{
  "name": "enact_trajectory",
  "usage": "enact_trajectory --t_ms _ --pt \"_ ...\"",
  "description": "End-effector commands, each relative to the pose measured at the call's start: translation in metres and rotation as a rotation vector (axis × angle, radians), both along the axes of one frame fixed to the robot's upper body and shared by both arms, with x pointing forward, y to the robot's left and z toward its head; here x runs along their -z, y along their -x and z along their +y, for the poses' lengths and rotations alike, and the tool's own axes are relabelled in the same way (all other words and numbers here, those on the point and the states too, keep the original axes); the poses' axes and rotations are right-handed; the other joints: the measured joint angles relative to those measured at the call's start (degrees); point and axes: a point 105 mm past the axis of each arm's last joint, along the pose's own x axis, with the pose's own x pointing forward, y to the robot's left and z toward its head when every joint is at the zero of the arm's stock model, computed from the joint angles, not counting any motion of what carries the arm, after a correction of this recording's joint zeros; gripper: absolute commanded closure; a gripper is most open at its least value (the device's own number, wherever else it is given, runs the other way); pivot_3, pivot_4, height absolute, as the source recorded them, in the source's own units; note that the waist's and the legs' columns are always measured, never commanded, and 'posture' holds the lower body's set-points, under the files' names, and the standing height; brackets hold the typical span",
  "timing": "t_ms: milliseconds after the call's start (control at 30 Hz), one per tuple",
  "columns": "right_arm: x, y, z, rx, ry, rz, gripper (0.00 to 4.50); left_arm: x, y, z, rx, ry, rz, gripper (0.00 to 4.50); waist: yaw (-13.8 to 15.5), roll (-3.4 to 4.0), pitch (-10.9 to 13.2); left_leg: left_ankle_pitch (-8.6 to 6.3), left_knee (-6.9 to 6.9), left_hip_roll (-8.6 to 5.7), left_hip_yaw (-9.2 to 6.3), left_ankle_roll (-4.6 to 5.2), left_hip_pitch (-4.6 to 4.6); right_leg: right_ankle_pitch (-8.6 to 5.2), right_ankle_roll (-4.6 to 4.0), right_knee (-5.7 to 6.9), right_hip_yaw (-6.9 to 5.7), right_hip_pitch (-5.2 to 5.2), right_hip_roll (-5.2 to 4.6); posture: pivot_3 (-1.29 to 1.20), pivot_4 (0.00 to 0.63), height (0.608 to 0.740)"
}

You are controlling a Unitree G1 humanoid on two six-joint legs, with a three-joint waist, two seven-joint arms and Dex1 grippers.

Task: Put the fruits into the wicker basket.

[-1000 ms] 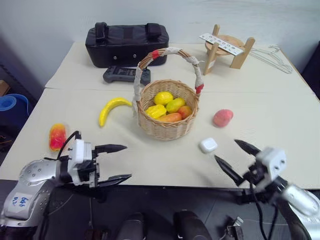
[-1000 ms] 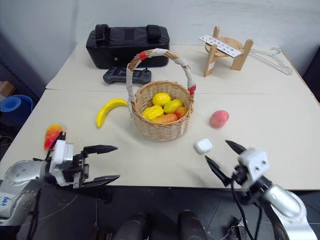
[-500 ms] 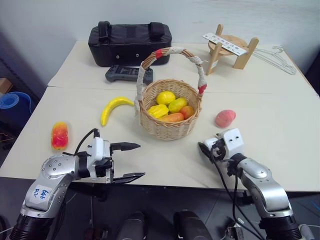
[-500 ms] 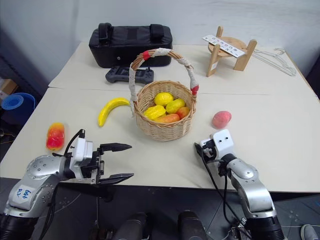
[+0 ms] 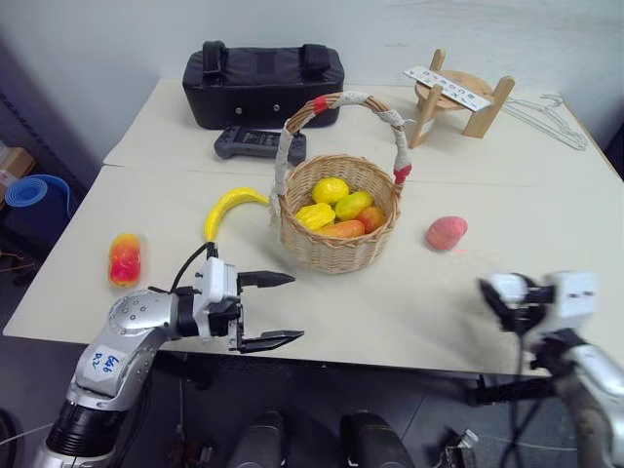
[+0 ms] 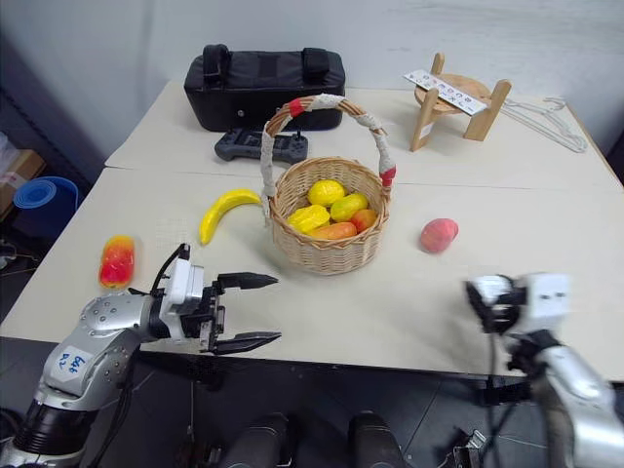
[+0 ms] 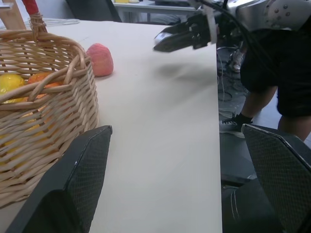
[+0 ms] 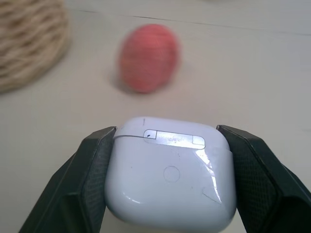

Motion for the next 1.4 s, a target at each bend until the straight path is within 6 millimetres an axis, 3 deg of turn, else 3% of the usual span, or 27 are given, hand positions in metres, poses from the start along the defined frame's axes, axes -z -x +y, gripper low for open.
enact_trajectory --t_ms 33,233,333,400,500,633,700,767,867,933,1067,1200,1300,1400 --pt "-0.007 -0.01 -0.049 0.109 0.005 -0.021 1.63 -0.011 0.005 -0.009 0.035 0.019 -0.041 0.0 -0.37 0.01 -0.01 0.01 -0.02 0.01 0.02 0.0 0.04 0.0 0.0 0.05 0.02 0.0 0.02 0.0 0.15 0.74" --pt "0.009 -0.034 -0.102 0.244 0.007 0.057 1.63 -0.01 -0.004 0.007 -0.041 0.013 -0.073 0.0 -1.47 0.15 0.01 0.03 -0.06 0.22 0.28 0.0 0.09 -0.02 -0.04 0.06 0.21 -0.06 0.32 0.0 0.15 0.74" --pt "0.008 -0.042 -0.1 0.193 0.035 0.052 0.7 -0.011 -0.005 0.014 -0.062 0.001 -0.076 0.0 -1.41 0.15 0.01 0.04 -0.02 0.33 0.36 -0.02 -0.02 -0.02 -0.04 0.08 0.31 -0.19 0.44 0.0 0.15 0.74" --pt "-0.007 -0.046 -0.095 0.136 0.026 -0.03 0.03 -0.009 -0.01 0.022 -0.095 -0.028 -0.096 0.0 -1.38 0.15 0.02 0.03 0.01 0.35 0.41 -0.02 -0.02 -0.02 -0.04 0.08 0.36 -0.2 0.44 0.0 0.15 0.74" --pt "-0.031 -0.041 -0.086 0.042 0.06 -0.152 0.01 -0.013 -0.021 0.034 -0.156 -0.034 -0.124 0.0 -1.18 0.14 0.03 0.03 0.06 0.34 0.46 -0.01 -0.01 -0.01 -0.02 0.07 0.41 -0.17 0.42 0.0 0.15 0.74" --pt "-0.071 -0.024 -0.04 -0.21 0.18 -0.255 0.01 -0.025 -0.033 0.058 -0.311 0.046 -0.204 0.0 -1.04 0.17 0.03 -0.01 0.05 0.36 0.36 -0.04 -0.08 -0.01 -0.01 0.04 0.34 -0.18 0.4 0.0 0.15 0.74" --pt "-0.077 -0.016 0.011 -0.409 0.239 -0.271 0.01 -0.017 -0.034 0.084 -0.456 0.075 -0.189 0.0 -1.41 0.21 0.01 -0.03 0.03 0.4 0.34 -0.08 -0.09 -0.01 -0.01 0.01 0.32 -0.2 0.41 0.0 0.15 0.74" --pt "-0.074 -0.004 0.057 -0.576 0.177 -0.3 0.01 -0.009 -0.029 0.107 -0.581 0.096 -0.175 0.0 -1.94 0.16 0.01 -0.17 -0.01 0.55 0.43 -0.23 0.02 -0.01 -0.01 0.02 0.39 -0.19 0.53 0.0 0.15 0.74" --pt "-0.041 0.026 0.134 -0.89 0.093 -0.267 0.01 -0.01 -0.022 0.143 -0.78 0.102 -0.213 0.0 -1.74 -0.13 0.03 -0.32 0.02 0.9 0.29 -0.47 0.04 -0.02 -0.05 0.04 0.28 -0.2 0.8 0.0 0.15 0.74" --pt "-0.031 0.039 0.166 -1.011 0.092 -0.308 0.01 -0.015 -0.016 0.164 -0.893 0.126 -0.229 0.0 -1.3 -0.14 0.04 -0.32 0.01 0.91 0.18 -0.51 -0.01 -0.05 -0.13 0.06 0.2 -0.26 0.81 0.0 0.15 0.74" --pt "-0.037 0.041 0.199 -1.135 0.058 -0.436 0.01 -0.012 0.012 0.227 -1.206 0.161 -0.233 0.0 -1.21 -0.15 0.04 -0.32 0.12 0.81 0.29 -0.45 0.01 0.03 -0.3 0.01 0.26 -0.18 0.6 0.0 0.15 0.74" --pt "-0.037 0.041 0.22 -1.272 0.099 -0.468 0.01 0.015 0.059 0.284 -1.474 0.209 -0.089 0.0 -1.29 -0.28 -0.01 -0.34 0.04 0.84 0.24 -0.46 0.04 0.0 -0.41 -0.06 0.15 -0.22 0.59 0.0 0.15 0.74" --pt "-0.032 0.041 0.226 -1.31 0.108 -0.471 0.01 0.03 0.084 0.311 -1.64 0.219 -0.002 0.0 -1.11 -0.37 -0.02 -0.38 -0.08 0.86 0.19 -0.53 0.03 -0.1 -0.58 -0.06 0.06 -0.28 0.6 0.0 0.15 0.74" --pt "-0.029 0.045 0.23 -1.331 0.104 -0.466 0.01 0.031 0.088 0.317 -1.711 0.297 0.079 0.0 -0.45 -0.49 -0.06 -0.39 -0.03 0.86 0.07 -0.53 -0.01 -0.11 -0.6 -0.07 -0.04 -0.23 0.59 0.0 0.15 0.74"
